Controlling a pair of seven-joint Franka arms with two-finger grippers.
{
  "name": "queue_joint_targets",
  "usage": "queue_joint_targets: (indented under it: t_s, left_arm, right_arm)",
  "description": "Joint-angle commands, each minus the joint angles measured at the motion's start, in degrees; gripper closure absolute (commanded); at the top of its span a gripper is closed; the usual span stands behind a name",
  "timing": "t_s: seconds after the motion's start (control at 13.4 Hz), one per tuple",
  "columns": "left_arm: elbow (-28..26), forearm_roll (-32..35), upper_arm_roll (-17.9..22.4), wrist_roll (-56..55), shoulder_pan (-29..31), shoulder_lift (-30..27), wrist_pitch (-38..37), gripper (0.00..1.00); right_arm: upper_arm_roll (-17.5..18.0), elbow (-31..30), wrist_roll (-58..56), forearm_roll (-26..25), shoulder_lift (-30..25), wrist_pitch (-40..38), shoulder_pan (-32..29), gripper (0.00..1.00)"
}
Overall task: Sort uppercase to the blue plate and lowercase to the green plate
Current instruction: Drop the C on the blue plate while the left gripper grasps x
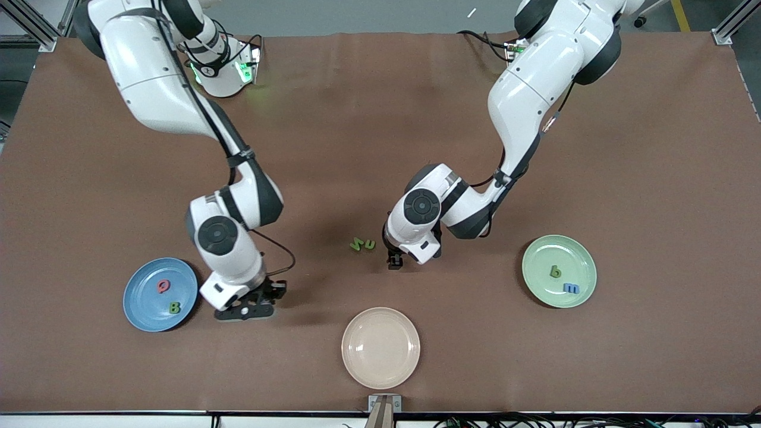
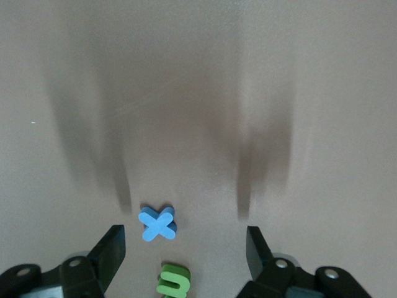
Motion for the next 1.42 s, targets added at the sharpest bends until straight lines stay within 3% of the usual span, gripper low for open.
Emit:
queue_joint_targets:
  t_s: [0.0,0.3,0.52,0.75,0.97,1.2,1.35]
  left_arm:
    - [0.15,-0.76,0.29,-0.70,-0.56,0.78,0.92,0.15]
    - [-0.11,-0.50,0.29,-2.98,-1.52,0.69,0.92,0.15]
    - [-0.55,-0.06,0.38,-3.95,-2.23,0.43,0.84,0.17]
    - [-1.16,0.21,0.38,-3.95,-2.23,0.43,0.92,0.22]
    - [-1.60,0.29,0.47,-3.95,-2.23,0.34,0.92,0.24]
    - [-3.00,0.90,0.56,-3.87,-1.97,0.25,1.97,0.33]
    - [-5.02,2.22,0.56,-3.87,-1.27,-0.27,2.16,0.41]
  right_arm:
    - [1.54,-2.19,-9.09,0.72,-2.79,-3.38,-5.45,0.92]
    - [1.54,-2.89,-24.20,0.72,-2.80,-7.35,-13.62,0.90]
    - [1.54,-5.79,-29.15,0.81,-2.36,-7.00,-16.54,0.88]
    - [1.45,-6.50,-29.51,0.72,-1.75,-6.56,-16.80,0.74]
    - [1.36,-6.32,-29.51,0.55,-1.48,-6.47,-16.63,0.25]
    - [1.45,-5.79,-29.51,0.46,-1.57,-6.56,-16.19,0.15]
    - [5.21,-5.79,-31.61,0.72,-1.74,-6.73,-16.45,0.15]
